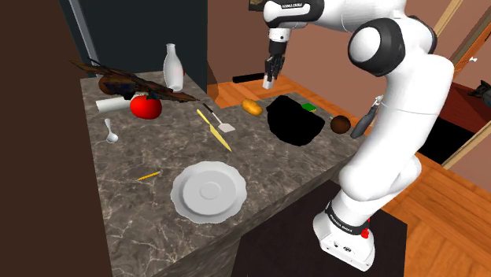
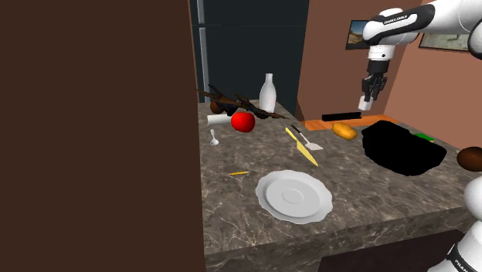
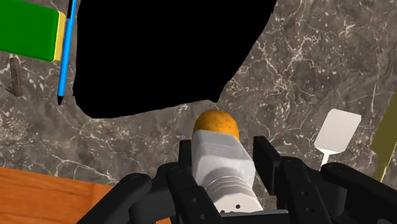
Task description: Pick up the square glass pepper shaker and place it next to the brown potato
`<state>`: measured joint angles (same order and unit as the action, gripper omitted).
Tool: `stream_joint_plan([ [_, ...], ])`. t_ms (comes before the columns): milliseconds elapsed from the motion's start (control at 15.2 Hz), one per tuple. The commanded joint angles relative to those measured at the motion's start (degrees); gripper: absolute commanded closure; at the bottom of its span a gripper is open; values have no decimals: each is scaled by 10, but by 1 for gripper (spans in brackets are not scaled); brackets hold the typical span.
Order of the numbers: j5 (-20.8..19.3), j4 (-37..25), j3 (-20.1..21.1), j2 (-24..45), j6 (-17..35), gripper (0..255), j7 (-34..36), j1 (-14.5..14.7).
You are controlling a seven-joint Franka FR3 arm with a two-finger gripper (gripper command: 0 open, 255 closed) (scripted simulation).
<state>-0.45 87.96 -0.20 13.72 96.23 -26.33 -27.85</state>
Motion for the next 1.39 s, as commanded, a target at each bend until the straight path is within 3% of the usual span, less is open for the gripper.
stream_joint_plan([
  [0,0,-44,-7,32,-12,255,-20,-12],
  [330,4,-183,-23,125,-57,255,-68,-46],
  [594,9,-344,-30,226,-117,255,-102,-76],
  [1320,8,-220,-30,202,-16,255,-100,-73],
])
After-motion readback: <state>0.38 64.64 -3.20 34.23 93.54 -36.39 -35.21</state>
